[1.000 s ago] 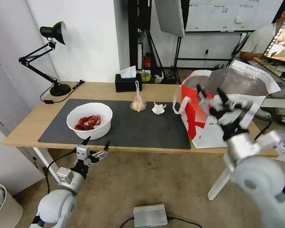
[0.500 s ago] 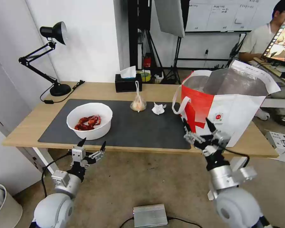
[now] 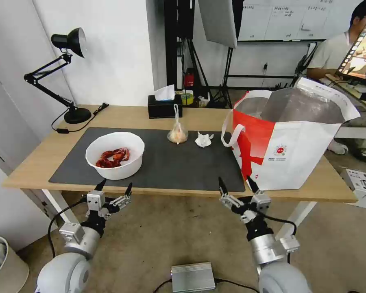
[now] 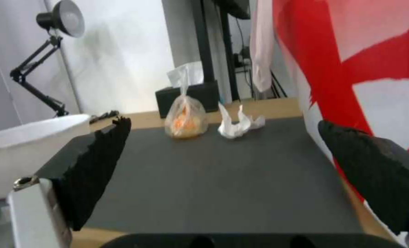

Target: Pick up the trash from the table and place it into the takeout bag.

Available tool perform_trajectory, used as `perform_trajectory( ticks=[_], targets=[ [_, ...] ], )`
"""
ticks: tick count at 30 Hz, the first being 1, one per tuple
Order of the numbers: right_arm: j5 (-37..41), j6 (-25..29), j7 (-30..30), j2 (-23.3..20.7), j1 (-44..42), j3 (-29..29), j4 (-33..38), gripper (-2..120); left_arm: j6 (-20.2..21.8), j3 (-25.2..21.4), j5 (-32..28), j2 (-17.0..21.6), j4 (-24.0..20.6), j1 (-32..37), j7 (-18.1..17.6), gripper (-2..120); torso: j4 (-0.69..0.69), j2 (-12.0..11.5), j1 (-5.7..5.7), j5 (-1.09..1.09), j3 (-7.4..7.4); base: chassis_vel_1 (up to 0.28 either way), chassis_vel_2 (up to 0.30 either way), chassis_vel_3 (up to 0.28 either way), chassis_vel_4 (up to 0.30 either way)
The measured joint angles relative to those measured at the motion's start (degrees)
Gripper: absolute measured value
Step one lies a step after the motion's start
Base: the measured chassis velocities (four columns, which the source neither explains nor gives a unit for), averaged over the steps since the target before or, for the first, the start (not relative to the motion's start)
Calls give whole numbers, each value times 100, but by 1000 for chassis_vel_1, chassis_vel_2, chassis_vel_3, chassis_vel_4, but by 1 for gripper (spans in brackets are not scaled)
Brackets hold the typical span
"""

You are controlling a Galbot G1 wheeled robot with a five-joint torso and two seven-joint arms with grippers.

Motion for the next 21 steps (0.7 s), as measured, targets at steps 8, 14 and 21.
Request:
perform_trajectory(
  ticks=[8, 14, 21],
  targets=[
    [-109, 50, -27, 83, -41, -63, -107, 100, -31, -91, -17, -21, -25, 90, 34, 100, 0, 0, 0, 0, 0, 0, 0, 0, 0],
    [-205, 72, -37, 133, -19, -144, -201, 100, -6, -234, -27, -31, -30, 166, 47, 100, 0, 0, 0, 0, 0, 0, 0, 0, 0],
    [-240, 80, -41, 149, 33, -168, -251, 100, -36, -236, -27, -57, 22, 191, 116, 100, 0, 0, 0, 0, 0, 0, 0, 0, 0]
  ],
)
